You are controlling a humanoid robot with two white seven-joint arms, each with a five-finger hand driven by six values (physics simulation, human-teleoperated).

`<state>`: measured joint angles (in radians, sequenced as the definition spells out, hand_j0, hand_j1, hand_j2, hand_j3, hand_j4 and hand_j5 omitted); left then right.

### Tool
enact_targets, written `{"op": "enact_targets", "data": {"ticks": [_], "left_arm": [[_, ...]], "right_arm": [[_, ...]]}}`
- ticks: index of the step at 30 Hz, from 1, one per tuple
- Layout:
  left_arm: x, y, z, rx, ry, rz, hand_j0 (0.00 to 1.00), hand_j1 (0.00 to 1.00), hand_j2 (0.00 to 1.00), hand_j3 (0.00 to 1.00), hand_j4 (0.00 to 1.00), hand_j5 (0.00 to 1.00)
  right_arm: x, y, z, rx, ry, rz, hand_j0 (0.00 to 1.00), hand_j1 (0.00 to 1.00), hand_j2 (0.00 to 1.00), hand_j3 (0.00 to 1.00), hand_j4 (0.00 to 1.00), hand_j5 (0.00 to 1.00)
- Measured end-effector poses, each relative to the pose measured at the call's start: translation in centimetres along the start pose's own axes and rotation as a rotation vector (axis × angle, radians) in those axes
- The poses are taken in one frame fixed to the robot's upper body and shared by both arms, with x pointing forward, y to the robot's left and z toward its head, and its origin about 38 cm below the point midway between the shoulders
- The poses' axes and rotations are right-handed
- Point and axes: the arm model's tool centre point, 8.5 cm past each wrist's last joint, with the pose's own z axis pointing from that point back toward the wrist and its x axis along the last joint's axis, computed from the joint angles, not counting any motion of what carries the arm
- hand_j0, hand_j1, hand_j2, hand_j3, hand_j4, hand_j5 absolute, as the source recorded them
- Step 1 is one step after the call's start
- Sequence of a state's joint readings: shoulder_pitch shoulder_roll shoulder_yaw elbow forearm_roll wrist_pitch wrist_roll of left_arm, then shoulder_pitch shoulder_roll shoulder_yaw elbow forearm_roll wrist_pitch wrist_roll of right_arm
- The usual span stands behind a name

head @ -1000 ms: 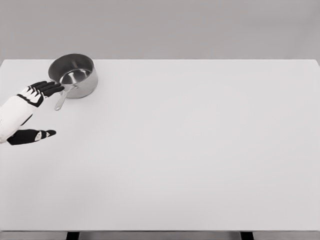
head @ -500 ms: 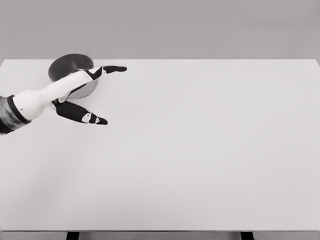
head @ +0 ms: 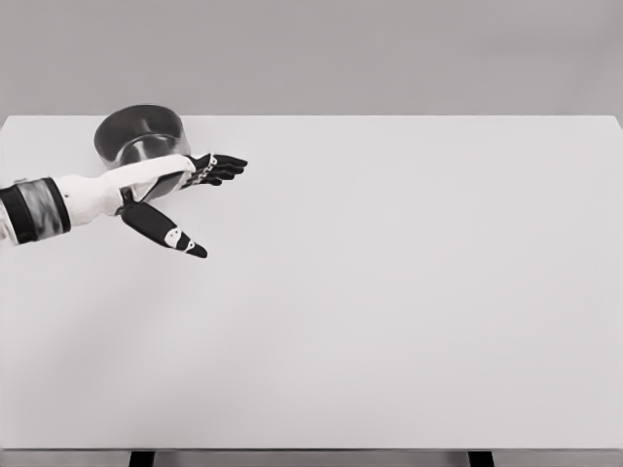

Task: Rotate pot handle

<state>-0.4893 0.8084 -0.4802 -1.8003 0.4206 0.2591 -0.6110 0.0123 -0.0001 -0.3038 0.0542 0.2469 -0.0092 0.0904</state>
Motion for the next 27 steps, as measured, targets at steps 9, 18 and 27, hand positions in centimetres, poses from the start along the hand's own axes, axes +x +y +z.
{"op": "enact_targets", "data": {"ticks": [9,18,27], "left_arm": [[-2.5,-0.5,0.0,-0.024,0.102,0.073,1.00,1.00,1.00,1.00,1.00,1.00],[-5.3,-0.7,-0.1,-0.024,0.174,0.130,1.00,1.00,1.00,1.00,1.00,1.00],[-6.3,-0.4,0.5,-0.013,0.202,0.144,1.00,1.00,1.00,1.00,1.00,1.00]], "right_arm": [[0.0,0.0,0.0,0.000,0.000,0.000,1.00,1.00,1.00,1.00,1.00,1.00],[0.0,0.0,0.0,0.000,0.000,0.000,1.00,1.00,1.00,1.00,1.00,1.00],[0.0,0.0,0.0,0.000,0.000,0.000,1.00,1.00,1.00,1.00,1.00,1.00]]}}
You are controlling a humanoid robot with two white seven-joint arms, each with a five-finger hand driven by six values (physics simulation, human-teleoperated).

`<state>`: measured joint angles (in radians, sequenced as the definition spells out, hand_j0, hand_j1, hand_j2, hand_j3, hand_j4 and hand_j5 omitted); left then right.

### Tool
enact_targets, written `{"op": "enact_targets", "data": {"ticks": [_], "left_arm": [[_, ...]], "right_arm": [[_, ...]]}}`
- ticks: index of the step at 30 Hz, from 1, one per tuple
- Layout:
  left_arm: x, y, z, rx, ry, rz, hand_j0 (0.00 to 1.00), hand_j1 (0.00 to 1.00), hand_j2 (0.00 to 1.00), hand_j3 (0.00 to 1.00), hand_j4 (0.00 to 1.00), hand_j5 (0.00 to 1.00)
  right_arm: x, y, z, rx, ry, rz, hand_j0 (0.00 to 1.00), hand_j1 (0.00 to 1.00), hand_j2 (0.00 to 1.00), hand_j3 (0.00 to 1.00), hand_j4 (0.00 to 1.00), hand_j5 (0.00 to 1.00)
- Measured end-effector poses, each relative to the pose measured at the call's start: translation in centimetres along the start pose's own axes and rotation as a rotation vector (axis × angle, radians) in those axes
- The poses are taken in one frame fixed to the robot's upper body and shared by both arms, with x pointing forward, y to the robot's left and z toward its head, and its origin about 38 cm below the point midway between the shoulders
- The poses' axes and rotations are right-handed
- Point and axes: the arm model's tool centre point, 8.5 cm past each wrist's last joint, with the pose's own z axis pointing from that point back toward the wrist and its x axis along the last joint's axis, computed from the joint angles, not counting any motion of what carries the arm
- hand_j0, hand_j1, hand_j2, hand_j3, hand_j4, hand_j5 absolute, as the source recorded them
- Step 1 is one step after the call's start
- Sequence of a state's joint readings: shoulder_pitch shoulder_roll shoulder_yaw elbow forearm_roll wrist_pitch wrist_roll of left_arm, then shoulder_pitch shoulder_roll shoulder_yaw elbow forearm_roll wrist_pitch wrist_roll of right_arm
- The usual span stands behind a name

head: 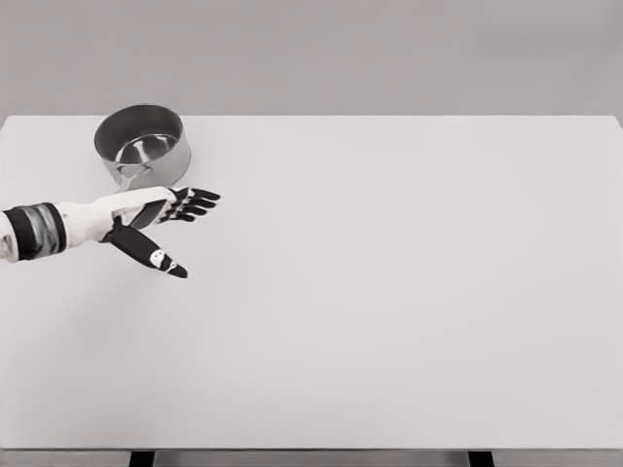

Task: Rotate pot handle

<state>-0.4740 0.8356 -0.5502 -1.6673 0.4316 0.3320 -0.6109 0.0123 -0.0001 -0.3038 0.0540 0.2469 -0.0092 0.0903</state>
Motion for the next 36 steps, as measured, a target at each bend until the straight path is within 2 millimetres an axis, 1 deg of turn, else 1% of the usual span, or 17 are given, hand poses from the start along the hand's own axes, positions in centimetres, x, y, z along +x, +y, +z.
{"op": "enact_targets", "data": {"ticks": [18,28,36], "left_arm": [[-2.9,0.9,1.6,0.028,0.083,0.033,1.00,1.00,1.00,1.00,1.00,1.00],[-3.9,1.3,1.8,0.041,0.106,0.050,1.00,1.00,1.00,1.00,1.00,1.00],[-4.1,1.6,2.2,0.049,0.117,0.048,1.00,1.00,1.00,1.00,1.00,1.00]], "right_arm": [[0.0,0.0,0.0,0.000,0.000,0.000,1.00,1.00,1.00,1.00,1.00,1.00],[0.0,0.0,0.0,0.000,0.000,0.000,1.00,1.00,1.00,1.00,1.00,1.00],[0.0,0.0,0.0,0.000,0.000,0.000,1.00,1.00,1.00,1.00,1.00,1.00]]}}
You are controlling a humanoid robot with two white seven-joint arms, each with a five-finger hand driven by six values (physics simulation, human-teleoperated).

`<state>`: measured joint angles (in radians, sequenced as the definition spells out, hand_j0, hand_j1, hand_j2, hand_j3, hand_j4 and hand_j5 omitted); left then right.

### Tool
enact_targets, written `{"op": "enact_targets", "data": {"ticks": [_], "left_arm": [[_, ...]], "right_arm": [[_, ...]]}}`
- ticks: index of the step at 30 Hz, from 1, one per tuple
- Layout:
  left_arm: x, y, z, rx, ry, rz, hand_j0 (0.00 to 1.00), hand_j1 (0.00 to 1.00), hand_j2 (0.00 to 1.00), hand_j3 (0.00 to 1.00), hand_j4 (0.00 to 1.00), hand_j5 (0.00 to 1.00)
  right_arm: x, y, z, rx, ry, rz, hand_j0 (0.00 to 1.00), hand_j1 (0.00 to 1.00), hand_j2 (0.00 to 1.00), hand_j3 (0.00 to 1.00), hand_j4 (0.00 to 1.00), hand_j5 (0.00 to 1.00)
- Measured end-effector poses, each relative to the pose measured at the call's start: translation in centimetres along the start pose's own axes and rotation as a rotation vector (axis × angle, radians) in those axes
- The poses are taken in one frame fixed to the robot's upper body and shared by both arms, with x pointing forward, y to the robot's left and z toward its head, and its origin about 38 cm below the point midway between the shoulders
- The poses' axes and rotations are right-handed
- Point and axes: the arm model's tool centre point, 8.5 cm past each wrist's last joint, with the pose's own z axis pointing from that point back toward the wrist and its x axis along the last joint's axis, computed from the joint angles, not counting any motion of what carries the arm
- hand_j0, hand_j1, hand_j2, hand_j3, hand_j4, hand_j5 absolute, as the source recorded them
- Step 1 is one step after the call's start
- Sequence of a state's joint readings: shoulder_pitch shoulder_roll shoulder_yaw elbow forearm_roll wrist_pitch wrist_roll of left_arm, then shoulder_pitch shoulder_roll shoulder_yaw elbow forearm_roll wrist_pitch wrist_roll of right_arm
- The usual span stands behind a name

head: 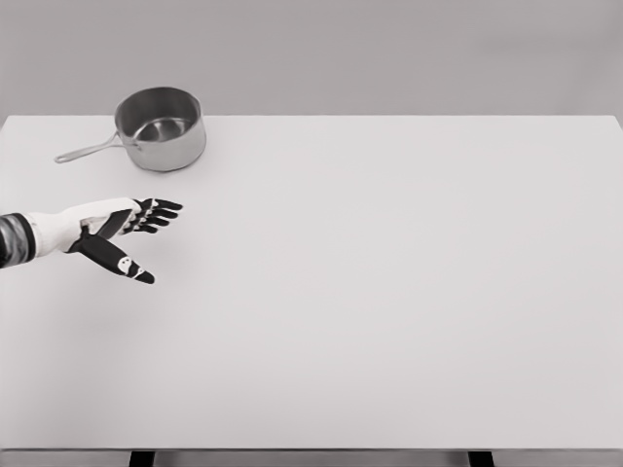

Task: Rotate pot handle

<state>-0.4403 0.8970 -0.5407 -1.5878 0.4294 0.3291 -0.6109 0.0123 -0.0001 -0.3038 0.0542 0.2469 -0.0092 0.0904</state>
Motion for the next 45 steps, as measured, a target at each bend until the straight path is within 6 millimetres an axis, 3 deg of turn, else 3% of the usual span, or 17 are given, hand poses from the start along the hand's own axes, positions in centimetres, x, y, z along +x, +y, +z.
{"op": "enact_targets", "data": {"ticks": [13,21,29,32,45], "left_arm": [[-1.9,2.5,2.1,0.087,0.129,-0.091,1.00,1.00,1.00,1.00,1.00,1.00],[-1.0,5.5,3.5,0.174,0.185,-0.170,1.00,1.00,1.00,1.00,1.00,1.00],[-1.9,6.3,3.2,0.208,0.241,-0.201,1.00,1.00,1.00,1.00,1.00,1.00],[-1.2,7.6,3.0,0.247,0.247,-0.223,1.00,1.00,1.00,1.00,1.00,1.00],[-2.5,8.7,1.7,0.285,0.304,-0.220,1.00,1.00,1.00,1.00,1.00,1.00]], "right_arm": [[0.0,0.0,0.0,0.000,0.000,0.000,1.00,1.00,1.00,1.00,1.00,1.00],[0.0,0.0,0.0,0.000,0.000,0.000,1.00,1.00,1.00,1.00,1.00,1.00],[0.0,0.0,0.0,0.000,0.000,0.000,1.00,1.00,1.00,1.00,1.00,1.00],[0.0,0.0,0.0,0.000,0.000,0.000,1.00,1.00,1.00,1.00,1.00,1.00],[0.0,0.0,0.0,0.000,0.000,0.000,1.00,1.00,1.00,1.00,1.00,1.00]]}}
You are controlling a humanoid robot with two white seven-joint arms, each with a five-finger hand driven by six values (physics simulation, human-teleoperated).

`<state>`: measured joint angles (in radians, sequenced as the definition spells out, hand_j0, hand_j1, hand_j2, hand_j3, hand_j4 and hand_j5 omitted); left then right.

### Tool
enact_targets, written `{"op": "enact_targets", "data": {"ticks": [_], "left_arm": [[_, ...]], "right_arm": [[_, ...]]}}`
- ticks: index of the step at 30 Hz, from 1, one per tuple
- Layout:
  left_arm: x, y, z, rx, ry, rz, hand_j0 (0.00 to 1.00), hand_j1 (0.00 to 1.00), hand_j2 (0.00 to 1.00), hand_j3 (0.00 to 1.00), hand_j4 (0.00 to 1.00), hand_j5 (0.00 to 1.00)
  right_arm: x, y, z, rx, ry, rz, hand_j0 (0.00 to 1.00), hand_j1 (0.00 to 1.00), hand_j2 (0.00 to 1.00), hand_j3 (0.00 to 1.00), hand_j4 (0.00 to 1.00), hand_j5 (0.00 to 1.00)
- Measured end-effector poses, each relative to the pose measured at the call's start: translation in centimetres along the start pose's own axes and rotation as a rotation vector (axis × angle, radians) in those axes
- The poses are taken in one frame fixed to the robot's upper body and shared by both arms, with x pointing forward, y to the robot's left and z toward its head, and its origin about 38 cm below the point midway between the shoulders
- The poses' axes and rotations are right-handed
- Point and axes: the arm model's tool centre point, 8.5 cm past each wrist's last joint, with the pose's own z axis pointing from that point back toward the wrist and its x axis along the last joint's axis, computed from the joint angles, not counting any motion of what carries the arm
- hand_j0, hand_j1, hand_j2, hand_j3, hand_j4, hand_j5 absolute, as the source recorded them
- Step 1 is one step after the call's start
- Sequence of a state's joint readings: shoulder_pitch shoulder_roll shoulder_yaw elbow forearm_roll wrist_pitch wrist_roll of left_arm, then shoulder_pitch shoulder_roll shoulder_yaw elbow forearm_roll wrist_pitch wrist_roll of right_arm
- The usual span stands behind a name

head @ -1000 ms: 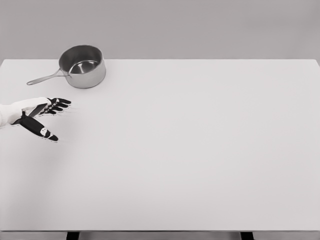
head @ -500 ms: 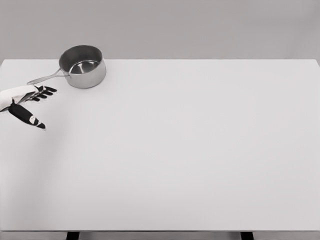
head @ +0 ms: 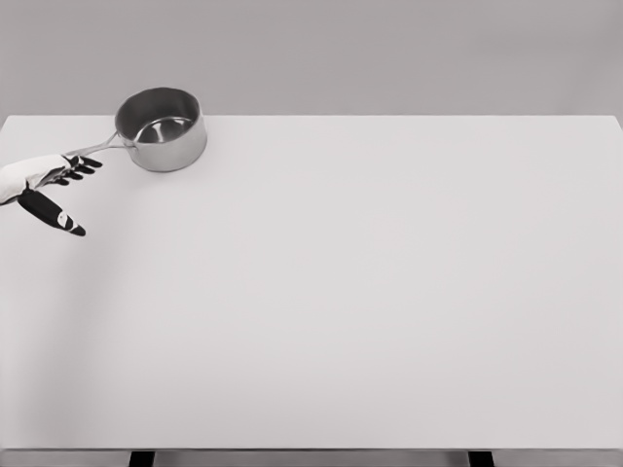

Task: Rotate pot handle

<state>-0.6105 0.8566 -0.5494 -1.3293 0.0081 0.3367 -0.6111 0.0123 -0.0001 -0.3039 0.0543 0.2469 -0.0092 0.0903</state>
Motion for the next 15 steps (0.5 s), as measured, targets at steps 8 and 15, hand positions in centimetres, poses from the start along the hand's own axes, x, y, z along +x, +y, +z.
{"op": "enact_targets", "data": {"ticks": [8,15], "left_arm": [[-0.4,0.8,-0.4,0.027,0.033,-0.010,1.00,1.00,1.00,1.00,1.00,1.00],[-0.6,1.7,-1.4,0.053,0.070,-0.011,1.00,1.00,1.00,1.00,1.00,1.00]], "right_arm": [[0.0,0.0,0.0,0.000,0.000,0.000,1.00,1.00,1.00,1.00,1.00,1.00],[0.0,0.0,0.0,0.000,0.000,0.000,1.00,1.00,1.00,1.00,1.00,1.00]]}}
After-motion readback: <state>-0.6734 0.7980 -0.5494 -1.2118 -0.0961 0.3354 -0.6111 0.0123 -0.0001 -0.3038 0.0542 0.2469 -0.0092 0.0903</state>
